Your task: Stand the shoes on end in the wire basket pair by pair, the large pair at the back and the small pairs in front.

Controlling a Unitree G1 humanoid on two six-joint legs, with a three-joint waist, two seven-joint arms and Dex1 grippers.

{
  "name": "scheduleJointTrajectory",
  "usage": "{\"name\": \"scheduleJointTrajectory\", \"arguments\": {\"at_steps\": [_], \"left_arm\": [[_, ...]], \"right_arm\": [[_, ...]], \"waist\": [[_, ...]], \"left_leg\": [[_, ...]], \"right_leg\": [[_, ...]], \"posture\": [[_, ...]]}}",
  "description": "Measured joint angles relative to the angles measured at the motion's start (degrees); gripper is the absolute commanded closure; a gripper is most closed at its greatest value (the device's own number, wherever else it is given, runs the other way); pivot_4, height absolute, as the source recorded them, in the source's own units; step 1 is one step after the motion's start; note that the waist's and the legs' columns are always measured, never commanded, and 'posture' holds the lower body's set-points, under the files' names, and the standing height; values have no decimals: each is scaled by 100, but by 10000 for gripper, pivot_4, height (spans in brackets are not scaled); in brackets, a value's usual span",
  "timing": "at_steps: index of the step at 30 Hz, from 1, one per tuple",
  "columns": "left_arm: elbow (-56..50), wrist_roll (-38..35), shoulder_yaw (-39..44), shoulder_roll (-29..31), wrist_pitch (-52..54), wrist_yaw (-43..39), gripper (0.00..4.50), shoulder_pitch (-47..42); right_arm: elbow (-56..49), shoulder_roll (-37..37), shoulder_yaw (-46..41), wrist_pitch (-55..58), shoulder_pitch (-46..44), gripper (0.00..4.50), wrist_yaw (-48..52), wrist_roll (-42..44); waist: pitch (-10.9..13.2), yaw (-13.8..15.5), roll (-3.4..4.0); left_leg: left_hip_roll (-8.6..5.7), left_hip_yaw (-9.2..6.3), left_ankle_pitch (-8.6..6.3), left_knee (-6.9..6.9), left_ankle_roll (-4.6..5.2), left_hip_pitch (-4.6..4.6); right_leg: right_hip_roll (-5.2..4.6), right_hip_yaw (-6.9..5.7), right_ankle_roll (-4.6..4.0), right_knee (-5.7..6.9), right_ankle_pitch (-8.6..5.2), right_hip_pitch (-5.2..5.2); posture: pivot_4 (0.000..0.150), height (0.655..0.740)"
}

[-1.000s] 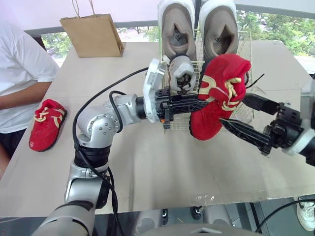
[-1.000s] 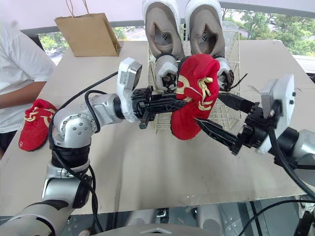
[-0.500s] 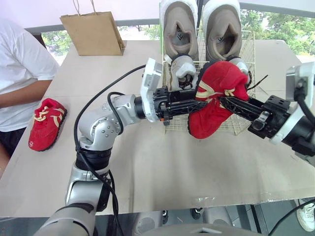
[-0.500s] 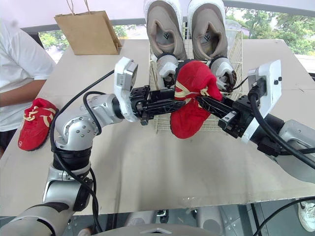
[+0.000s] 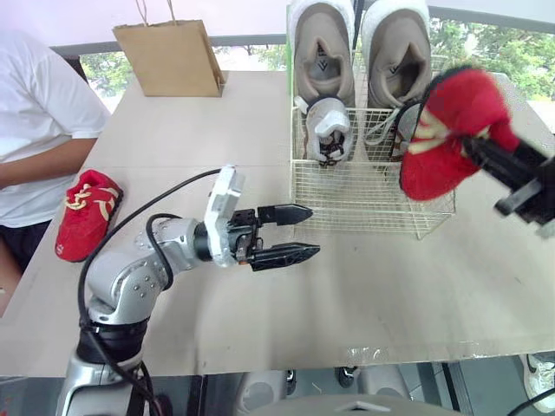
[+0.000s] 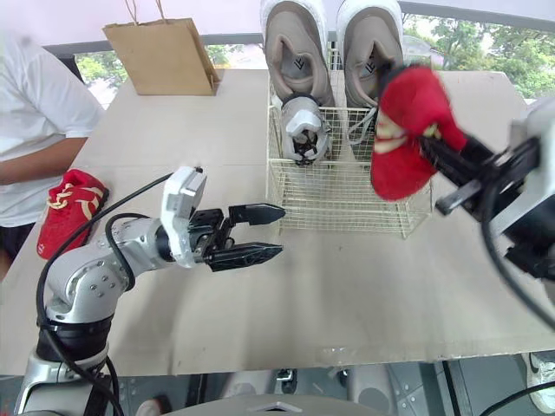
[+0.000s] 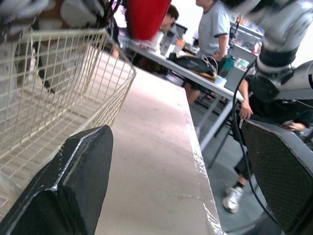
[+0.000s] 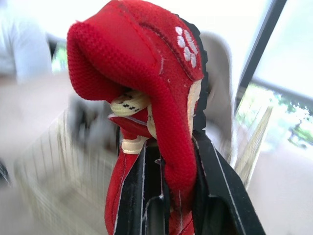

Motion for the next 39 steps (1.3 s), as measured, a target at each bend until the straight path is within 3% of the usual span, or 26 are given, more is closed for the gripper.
{"name": "scheduleJointTrajectory", "arguments": {"at_steps": [8, 17, 27, 32, 33, 34, 39], "left_arm": [[-40, 509, -7, -11, -922, -246, 226, 494], [-30, 699, -17, 13, -1197, -355, 226, 690], [146, 715, -17, 61, -1288, -461, 226, 623], [151, 715, -13, 130, -1293, -458, 226, 618], [150, 713, -6, 137, -1296, -456, 0, 621], [149, 712, -5, 140, -1297, -454, 0, 628], [59, 696, 39, 170, -1296, -399, 0, 744]], "right_arm": [[14, 998, 1229, -734, 483, 45000, 394, -2703], [182, 1383, 1515, -949, 68, 45000, 914, -3523], [1432, 1391, 2455, -2363, 176, 45000, 2828, -5064], [1909, 1688, 2441, -2488, 329, 45000, 3312, -4962], [1967, 1752, 2341, -2390, 329, 38596, 3406, -4745], [1995, 1784, 2284, -2333, 328, 36852, 3440, -4655], [2262, 1853, 1970, -1740, 478, 13183, 3803, -3785]], "waist": [[-1, -27, 0], [-1, -67, 1], [-1, -86, 1], [-1, -84, 1], [-2, -83, -1], [-2, -82, -2], [-3, -82, 1]], "left_leg": [[1, 3, 8, 0, -14, 1], [2, 1, 1, 0, -1, 0], [1, 4, 0, 0, 2, 2], [2, 4, 2, 0, -1, 5], [2, 4, 1, 0, 0, 8], [2, 4, 1, 0, 0, 10], [2, 6, -1, 0, 3, 14]], "right_leg": [[6, 0, 0, 0, 0, -4], [10, -7, 0, 0, 0, -5], [14, -18, 0, 0, 0, -4], [15, -17, 0, 2, 0, -2], [15, -17, 0, 2, 0, 2], [15, -17, 0, 2, 0, 3], [12, -14, -1, 5, 0, 4]], "posture": [[1500, 7400], [1500, 7400], [1500, 7400], [1500, 7400], [1500, 7400], [1500, 7400], [1500, 7400]]}}
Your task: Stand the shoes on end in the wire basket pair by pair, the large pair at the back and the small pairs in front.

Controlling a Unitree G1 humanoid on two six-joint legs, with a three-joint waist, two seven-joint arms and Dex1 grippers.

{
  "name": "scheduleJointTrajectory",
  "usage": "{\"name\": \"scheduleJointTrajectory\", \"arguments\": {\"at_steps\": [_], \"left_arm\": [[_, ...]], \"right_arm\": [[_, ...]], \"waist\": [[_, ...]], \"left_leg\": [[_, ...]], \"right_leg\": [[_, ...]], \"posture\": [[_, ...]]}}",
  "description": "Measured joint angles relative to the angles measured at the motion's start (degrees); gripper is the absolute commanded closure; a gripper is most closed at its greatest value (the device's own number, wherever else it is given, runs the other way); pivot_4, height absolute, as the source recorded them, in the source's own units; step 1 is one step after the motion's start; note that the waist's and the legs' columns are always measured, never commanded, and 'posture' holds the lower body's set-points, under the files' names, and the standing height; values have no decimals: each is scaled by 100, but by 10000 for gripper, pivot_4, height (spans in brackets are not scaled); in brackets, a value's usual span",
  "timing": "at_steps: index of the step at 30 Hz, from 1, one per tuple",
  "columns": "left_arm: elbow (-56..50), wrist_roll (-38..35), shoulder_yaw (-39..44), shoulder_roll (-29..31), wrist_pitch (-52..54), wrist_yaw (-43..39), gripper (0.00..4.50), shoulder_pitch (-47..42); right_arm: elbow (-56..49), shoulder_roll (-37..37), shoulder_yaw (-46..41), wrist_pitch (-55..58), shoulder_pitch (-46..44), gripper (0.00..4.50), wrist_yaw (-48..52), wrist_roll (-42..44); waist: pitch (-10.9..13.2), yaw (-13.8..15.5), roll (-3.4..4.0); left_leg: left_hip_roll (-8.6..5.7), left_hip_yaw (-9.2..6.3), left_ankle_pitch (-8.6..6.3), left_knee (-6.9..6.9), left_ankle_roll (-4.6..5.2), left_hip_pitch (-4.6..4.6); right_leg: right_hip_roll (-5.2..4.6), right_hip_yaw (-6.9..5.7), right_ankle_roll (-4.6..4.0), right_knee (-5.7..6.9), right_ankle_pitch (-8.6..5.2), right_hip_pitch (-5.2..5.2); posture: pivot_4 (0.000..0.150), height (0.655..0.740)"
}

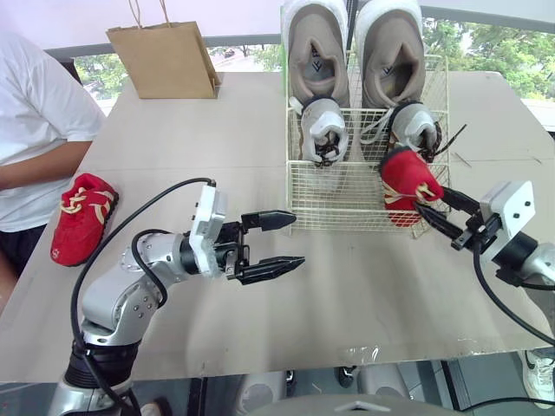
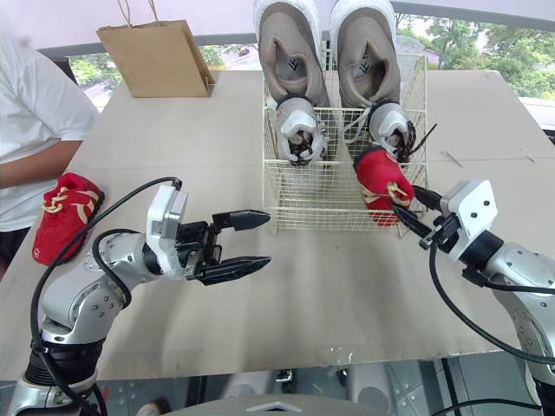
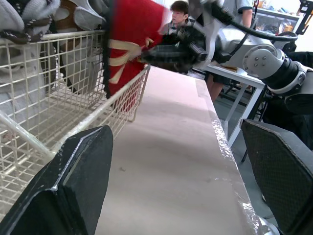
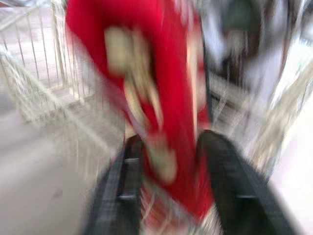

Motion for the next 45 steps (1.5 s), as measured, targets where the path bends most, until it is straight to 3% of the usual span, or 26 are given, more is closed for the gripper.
{"name": "scheduleJointTrajectory", "arguments": {"at_steps": [2, 3, 11, 13, 17, 20, 21, 26, 30, 33, 38, 43, 45], "left_arm": [[-51, -12, 41, 4, 0, 34, 0, 30], [-81, -16, 76, 5, 0, 58, 0, 59], [-71, -108, 574, -57, 44, 640, 0, 271], [-31, -161, 770, -144, 154, 1060, 0, 273], [435, -344, 1509, -126, 578, 2201, 0, 107], [1528, -339, 2278, 685, 1029, 2577, 0, -178], [1711, -334, 2377, 830, 1086, 2574, 0, -217], [3988, 256, 2732, 2876, 1391, 1716, 0, -309], [5576, 924, 2237, 3703, 1203, 925, 0, -804], [7175, 1977, 1154, 4013, 497, 298, 0, -1842], [8917, 3450, -31, 3767, -518, 50, 0, -3326], [9637, 4242, -500, 3411, -1021, -140, 0, -4032], [9785, 4410, -540, 3230, -1153, -266, 5399, -4143]], "right_arm": [[-116, -5, -197, 228, 63, 2664, 48, 322], [-149, -13, -367, 321, 90, 1142, 39, 455], [-1228, -807, -1534, 656, 48, 1142, 253, 1422], [-1321, -1117, -1552, 770, -406, 1142, 249, 1927], [-1351, -1496, -675, 957, -2509, 1142, 24, 2608], [-1110, -935, 684, 1263, -3890, 1142, 16, 2787], [-1059, -881, 852, 1283, -3978, 1142, 59, 2761], [-517, -443, 1724, 1233, -4206, 1142, 699, 2027], [-379, -249, 1808, 1117, -4185, 1142, 925, 1680], [-405, -172, 1792, 1097, -4015, 1142, 960, 1555], [-613, -256, 1617, 1152, -3728, 1142, 924, 1529], [-915, -556, 1221, 1386, -3458, 1142, 807, 1758], [-1016, -716, 1055, 1495, -3363, 0, 805, 1936]], "waist": [[0, 15, 0], [0, 23, 0], [3, -12, 7], [3, -18, 8], [4, -68, -3], [3, -75, -29], [4, -66, -28], [2, -26, -33], [3, 7, -31], [0, 5, -36], [-6, 2, -48], [-7, 0, -48], [-8, -2, -46]], "left_leg": [[0, -4, 0, 0, 0, -1], [0, -3, 0, 0, 0, -1], [13, 0, -1, -1, 0, 7], [16, 8, -1, -1, 0, 13], [28, 12, -1, -2, -2, 36], [46, 10, -2, -7, -5, 31], [46, 14, -3, -8, -5, 27], [40, 53, -6, -9, -16, 8], [25, 56, -26, -9, -37, -3], [19, 59, -27, -9, -40, -9], [21, 59, -20, -4, -32, -27], [21, 62, -10, -2, -13, -34], [21, 63, -11, -2, -11, -32]], "right_leg": [[-1, 0, 0, 1, 0, 1], [-3, 0, 0, 1, 0, 1], [-8, 9, 0, 4, 0, 1], [-7, 9, -1, 4, 1, 3], [-6, 16, -9, 12, 6, 4], [29, 3, -13, 12, 4, -3], [33, 3, -19, 12, 1, -7], [29, 9, -38, -11, 13, -24], [1, 1, -15, -21, 0, -37], [-7, -6, -13, -13, 0, -39], [-9, -13, -32, 5, 13, -59], [-11, -13, -33, 8, 14, -66], [-14, -12, -33, 10, 13, -66]], "posture": [[1500, 7400], [1500, 7400], [1500, 7400], [1500, 7400], [1500, 7400], [1500, 7400], [1500, 7400], [1500, 7400], [1500, 7400], [1500, 7400], [1500, 7400], [1500, 7400], [1500, 7400]]}}
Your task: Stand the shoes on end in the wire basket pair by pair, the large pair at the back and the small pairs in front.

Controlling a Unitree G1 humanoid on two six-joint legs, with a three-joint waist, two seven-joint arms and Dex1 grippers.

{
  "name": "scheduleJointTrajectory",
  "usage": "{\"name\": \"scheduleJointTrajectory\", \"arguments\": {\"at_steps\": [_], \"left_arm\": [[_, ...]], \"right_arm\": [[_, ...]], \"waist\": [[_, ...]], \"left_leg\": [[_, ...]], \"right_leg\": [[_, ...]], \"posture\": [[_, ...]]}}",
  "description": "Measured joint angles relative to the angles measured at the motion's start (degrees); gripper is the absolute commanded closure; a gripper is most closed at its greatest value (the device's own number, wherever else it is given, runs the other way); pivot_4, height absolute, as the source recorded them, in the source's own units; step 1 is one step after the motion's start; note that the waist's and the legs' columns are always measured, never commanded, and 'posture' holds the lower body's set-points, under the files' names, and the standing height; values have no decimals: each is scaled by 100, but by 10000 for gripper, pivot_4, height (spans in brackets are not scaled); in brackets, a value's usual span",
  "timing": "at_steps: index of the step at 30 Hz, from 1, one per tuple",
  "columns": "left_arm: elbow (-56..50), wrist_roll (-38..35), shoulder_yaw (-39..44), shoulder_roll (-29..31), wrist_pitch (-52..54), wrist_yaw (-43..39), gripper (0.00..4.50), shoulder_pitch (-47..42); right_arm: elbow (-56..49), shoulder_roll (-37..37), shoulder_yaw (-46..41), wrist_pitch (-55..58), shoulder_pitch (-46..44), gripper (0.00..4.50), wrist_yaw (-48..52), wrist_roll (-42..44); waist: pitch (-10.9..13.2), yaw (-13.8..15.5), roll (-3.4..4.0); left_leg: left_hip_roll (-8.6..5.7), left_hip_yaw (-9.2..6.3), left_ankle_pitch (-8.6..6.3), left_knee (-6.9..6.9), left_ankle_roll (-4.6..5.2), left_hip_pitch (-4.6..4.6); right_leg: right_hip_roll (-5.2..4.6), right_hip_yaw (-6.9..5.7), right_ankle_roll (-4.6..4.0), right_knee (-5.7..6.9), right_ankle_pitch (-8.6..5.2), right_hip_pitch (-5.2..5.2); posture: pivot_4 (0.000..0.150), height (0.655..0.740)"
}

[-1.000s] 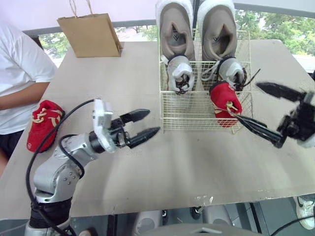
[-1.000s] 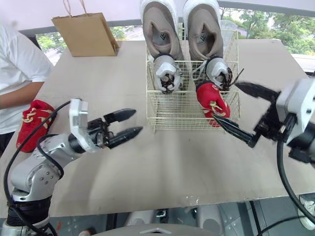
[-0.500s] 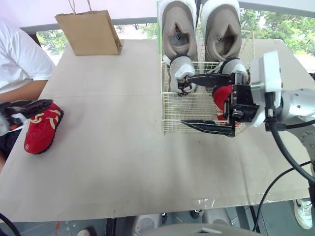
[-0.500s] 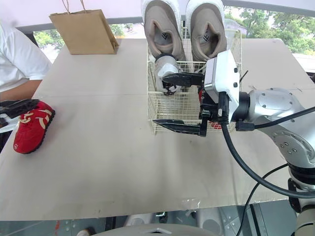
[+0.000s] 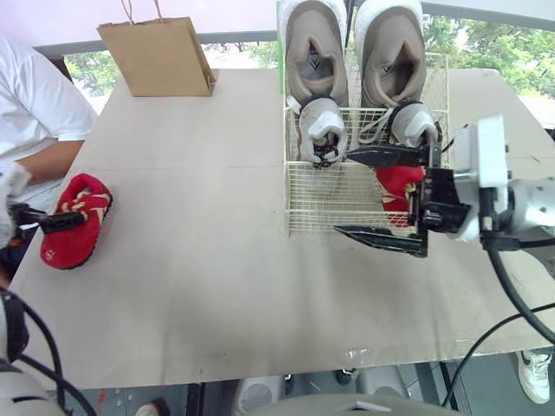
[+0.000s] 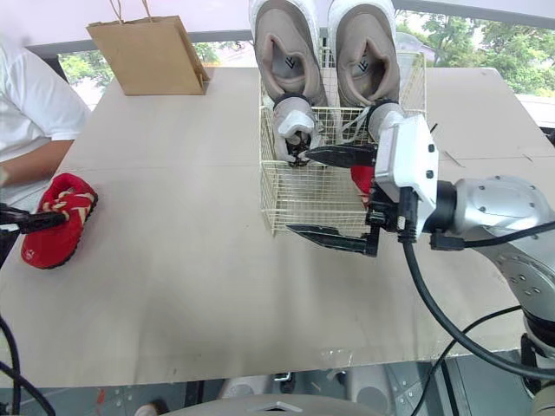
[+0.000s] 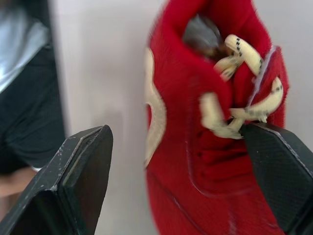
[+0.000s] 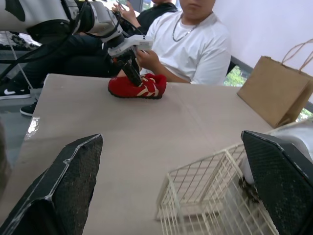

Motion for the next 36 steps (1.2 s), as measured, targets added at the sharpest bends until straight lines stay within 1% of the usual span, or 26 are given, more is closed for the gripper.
{"name": "scheduleJointTrajectory", "arguments": {"at_steps": [1, 3, 4, 5, 7, 8, 15, 16, 17, 18, 19, 20, 21, 23, 24, 25, 26, 27, 28, 29, 30, 31, 32, 33, 34, 36], "left_arm": [[44, 46, -2, -106, -47, -120, 8388, -36], [100, 82, 43, -256, 26, -444, 16929, -74], [131, 83, 98, -267, 149, -657, 22923, -111], [148, 84, 120, -288, 214, -765, 27327, -116], [157, 83, 263, -337, 453, -1083, 34981, -87], [155, 80, 286, -340, 468, -1110, 36578, -72], [143, -224, 763, -413, 1095, -1832, 36930, 71], [126, -356, 831, -448, 1359, -2097, 37038, 72], [-54, -635, 890, -463, 1816, -2361, 37046, 71], [-137, -726, 897, -467, 1940, -2424, 37048, 68], [-527, -1046, 908, -465, 2359, -2479, 37049, 170], [-1663, -1771, 1075, -440, 3222, -2512, 37052, 681], [-2248, -2164, 1193, -484, 3708, -2533, 37055, 884], [-3888, -3096, 1702, -720, 4890, -2447, 37098, 1346], [-4879, -3633, 2159, -992, 5583, -2189, 37114, 1610], [-5482, -3952, 2563, -1338, 6067, -1862, 37150, 1685], [-5771, -4119, 2749, -1560, 6293, -1699, 37199, 1691], [-6524, -4558, 3242, -2263, 6728, -1111, 37227, 1687], [-7023, -4884, 3467, -2774, 6933, -780, 37230, 1679], [-7709, -5334, 3701, -3567, 7172, -149, 37231, 1650], [-8154, -5568, 3804, -4090, 7251, 334, 37231, 1633], [-8710, -5731, 3955, -4747, 7198, 1052, 37231, 1550], [-9016, -5877, 3999, -5101, 7150, 1423, 37231, 1489], [-9335, -6070, 4051, -5475, 7055, 1989, 37231, 1371], [-9632, -6156, 4019, -5730, 6843, 2416, 37231, 1305], [-10163, -6171, 3712, -6010, 6407, 2926, 37231, 1360]], "right_arm": [[-41, -99, -92, 41, 45, 0, 18, 99], [-121, -321, -269, 125, 162, 0, 122, 315], [-180, -491, -357, 160, 258, 0, 213, 420], [-198, -568, -398, 174, 306, 0, 268, 465], [-264, -825, -534, 219, 523, 0, 524, 508], [-264, -846, -537, 219, 540, 0, 555, 507], [-156, -1016, -527, 91, 692, 0, 1001, 142], [-128, -1006, -522, 56, 698, 0, 1023, 60], [-87, -912, -521, -2, 698, 0, 1022, 13], [-75, -885, -517, -11, 698, 0, 1021, 2], [-50, -839, -516, -41, 698, 0, 1014, -19], [-27, -668, -540, -113, 682, 0, 967, -16], [-15, -573, -538, -153, 666, 0, 932, -2], [-17, -412, -548, -217, 636, 0, 843, 77], [-22, -362, -561, -243, 598, 0, 776, 112], [-35, -333, -575, -255, 589, 0, 723, 116], [-37, -328, -583, -256, 590, 0, 706, 119], [-62, -319, -632, -274, 634, 0, 652, 115], [-72, -292, -660, -284, 658, 0, 609, 108], [-121, -276, -728, -304, 717, 0, 536, 102], [-165, -267, -779, -324, 759, 0, 482, 101], [-210, -254, -929, -367, 918, 0, 433, 120], [-209, -230, -980, -368, 972, 0, 384, 131], [-217, -224, -1090, -370, 1086, 0, 309, 193], [-227, -206, -1223, -374, 1209, 0, 234, 257], [-276, -176, -1512, -394, 1449, 0, 115, 378]], "waist": [[-3, 2, 5], [-5, -2, 9], [-12, -4, 22], [-18, -6, 33], [-28, -8, 50], [-30, -8, 54], [-29, 14, 48], [-27, 18, 42], [-17, 16, 15], [-14, 15, -2], [-15, 7, -21], [-17, -16, -33], [-17, -23, -35], [-14, -17, -32], [-14, -26, -30], [-13, -26, -30], [-12, -24, -27], [-13, -2, -23], [-12, 11, -22], [-12, 27, -24], [-11, 26, -29], [-11, 31, -32], [-10, 32, -34], [-10, 24, -34], [-10, 11, -33], [-10, -8, -26]], "left_leg": [[0, 0, 0, 1, 0, 2], [1, -2, -14, 2, 24, 6], [3, -2, -14, 2, 25, 10], [3, 0, -14, 2, 26, 15], [2, 3, -15, 2, 28, 18], [2, 3, -15, 3, 29, 18], [-11, -8, -23, 28, 43, -13], [-19, -9, -21, 29, 41, -15], [-19, -16, -19, 30, 37, -19], [-18, -22, -16, 31, 32, -21], [-15, -29, -12, 31, 25, -23], [-10, -34, -11, 30, 22, -24], [-11, -38, -10, 32, 19, -24], [-15, -41, -9, 31, 18, -24], [-15, -41, -9, 30, 17, -19], [-14, -43, -8, 30, 16, -18], [-15, -43, -6, 30, 14, -15], [-15, -51, -3, 30, 9, -13], [-19, -63, -2, 33, 8, -8], [-22, -78, 1, 38, 3, -7], [-22, -84, 2, 48, 1, -7], [-22, -91, 4, 52, -2, -6], [-22, -93, 4, 59, -3, -4], [-21, -93, 8, 59, -9, -2], [-21, -92, 10, 59, -12, 6], [-21, -80, 10, 46, -14, 41]], "right_leg": [[-3, 1, 0, 3, 0, 0], [-6, 1, 1, 6, -1, 1], [-25, 2, 2, 7, -1, 2], [-27, 2, 2, 9, -2, 5], [-32, 2, 22, 10, -13, 6], [-34, 2, 22, 10, -13, 7], [-41, -15, 4, 4, 0, 3], [-37, -20, 5, 4, 0, 3], [-38, -24, 5, 4, 0, 3], [-38, -29, 5, 5, -1, 3], [-43, -30, 5, 4, -1, 4], [-52, -27, 4, -2, 0, 4], [-61, -12, 4, 2, -1, 8], [-64, -7, 5, -3, 0, 8], [-63, -6, 11, 1, -1, 11], [-60, -7, 20, 4, 4, 12], [-57, -6, 29, 4, 10, 13], [-56, -12, 32, 4, 10, 23], [-57, -17, 33, 5, 10, 37], [-55, -27, 33, 3, 11, 49], [-51, -31, 33, 6, 13, 54], [-51, -34, 35, 6, 15, 61], [-51, -34, 36, 9, 17, 64], [-50, -33, 36, 10, 20, 64], [-49, -30, 35, 13, 21, 68], [-44, -18, 31, 14, 19, 92]], "posture": [[1500, 7400], [1500, 7400], [1500, 7400], [1500, 7400], [1500, 7400], [1500, 7400], [1500, 7400], [1500, 7400], [1500, 7400], [1500, 7400], [1500, 7400], [1500, 7400], [1500, 7400], [1500, 7400], [1500, 7400], [1500, 7400], [1500, 7400], [1500, 7400], [1500, 7400], [1500, 7400], [1500, 7400], [1500, 7400], [1500, 7400], [1500, 7400], [1500, 7400], [1500, 7400]]}}
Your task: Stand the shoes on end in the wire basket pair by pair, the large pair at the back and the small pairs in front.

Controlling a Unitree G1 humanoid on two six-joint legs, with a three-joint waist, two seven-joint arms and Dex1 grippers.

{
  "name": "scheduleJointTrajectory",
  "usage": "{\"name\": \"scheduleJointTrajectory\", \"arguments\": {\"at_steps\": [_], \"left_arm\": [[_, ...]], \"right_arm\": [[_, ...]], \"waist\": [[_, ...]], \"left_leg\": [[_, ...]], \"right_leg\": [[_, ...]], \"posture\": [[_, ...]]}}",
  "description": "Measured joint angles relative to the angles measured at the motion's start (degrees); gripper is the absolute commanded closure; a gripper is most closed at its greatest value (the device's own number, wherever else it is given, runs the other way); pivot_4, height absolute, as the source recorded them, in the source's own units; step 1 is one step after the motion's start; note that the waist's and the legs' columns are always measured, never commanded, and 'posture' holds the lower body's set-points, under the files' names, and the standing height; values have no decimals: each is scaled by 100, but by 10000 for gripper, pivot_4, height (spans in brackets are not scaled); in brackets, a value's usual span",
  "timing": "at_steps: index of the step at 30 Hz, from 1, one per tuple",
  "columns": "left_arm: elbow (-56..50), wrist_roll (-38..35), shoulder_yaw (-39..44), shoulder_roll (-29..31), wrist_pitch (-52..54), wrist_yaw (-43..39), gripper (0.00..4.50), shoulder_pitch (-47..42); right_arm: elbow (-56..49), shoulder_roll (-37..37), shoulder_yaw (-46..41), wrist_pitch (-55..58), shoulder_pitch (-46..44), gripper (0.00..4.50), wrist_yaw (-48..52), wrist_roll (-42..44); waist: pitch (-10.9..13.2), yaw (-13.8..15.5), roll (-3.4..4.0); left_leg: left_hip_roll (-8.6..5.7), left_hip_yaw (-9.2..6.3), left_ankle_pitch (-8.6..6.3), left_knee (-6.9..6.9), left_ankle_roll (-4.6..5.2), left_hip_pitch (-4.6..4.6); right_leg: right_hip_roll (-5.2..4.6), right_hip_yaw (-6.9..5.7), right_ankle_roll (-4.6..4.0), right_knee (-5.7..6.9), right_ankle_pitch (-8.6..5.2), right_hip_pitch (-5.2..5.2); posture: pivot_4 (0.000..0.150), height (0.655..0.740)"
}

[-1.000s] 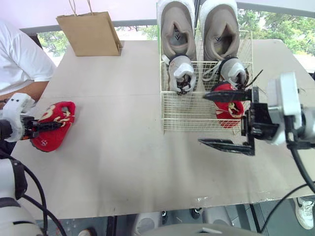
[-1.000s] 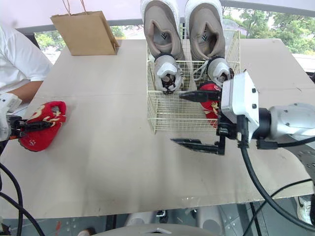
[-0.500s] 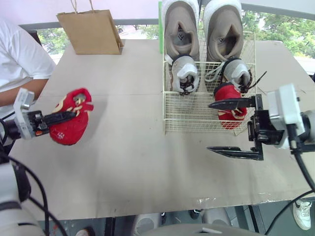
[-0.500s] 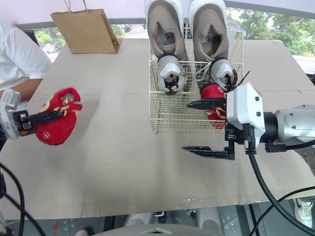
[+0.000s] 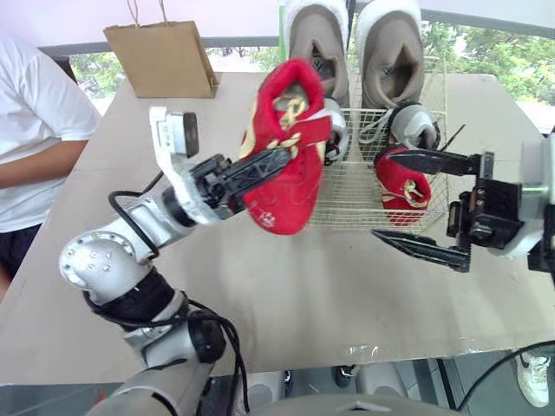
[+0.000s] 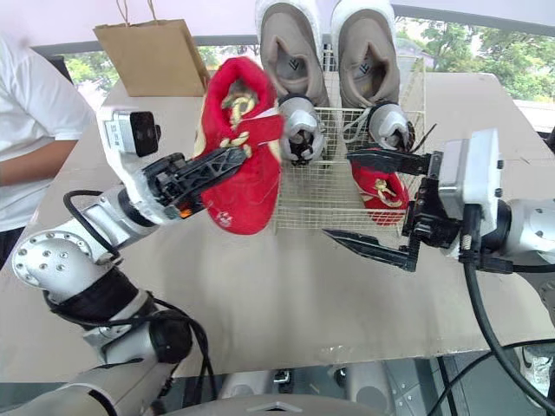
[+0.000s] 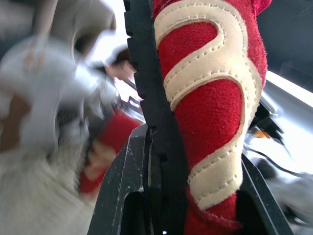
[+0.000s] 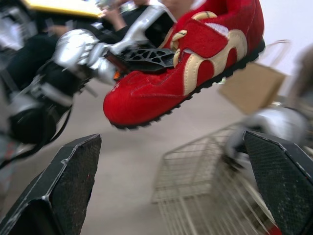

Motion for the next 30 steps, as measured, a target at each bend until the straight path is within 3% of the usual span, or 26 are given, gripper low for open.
{"name": "scheduleJointTrajectory", "arguments": {"at_steps": [2, 5, 12, 22, 30], "left_arm": [[-414, 215, -585, -135, -615, 213, 37231, 300], [-552, 856, -1313, -311, -1660, 361, 37231, 667], [-50, 3015, -3086, -372, -5125, -303, 37231, 1445], [2411, 4296, -3689, -314, -8876, -1493, 37231, 1151], [3898, 4673, -3961, -456, -10582, -1827, 37231, 616]], "right_arm": [[-137, -15, -273, -3, 251, 0, -131, 103], [-289, -75, -538, -3, 568, 0, -252, 168], [-315, -175, -898, -5, 1041, 0, -275, 329], [-343, -254, -1565, -19, 1685, 0, -289, 460], [-448, -255, -1736, -78, 1845, 0, -426, 547]], "waist": [[-2, 2, 2], [-3, 9, 4], [-4, 30, 6], [-5, 146, 7], [-7, 167, 10]], "left_leg": [[-2, 13, -3, -29, 3, 51], [-1, 10, -10, -29, 16, 50], [-8, 12, -18, -29, 32, 42], [-7, 11, -23, -29, 42, 33], [-7, 6, -22, -28, 44, 34]], "right_leg": [[4, 12, -23, -10, -16, 34], [13, 12, -24, -11, -16, 34], [8, 12, -25, -23, -15, 30], [15, 2, -23, -32, -16, 27], [9, -7, 0, -33, -29, 32]], "posture": [[1500, 7400], [1500, 7400], [1500, 7400], [1500, 7400], [1500, 7400]]}}
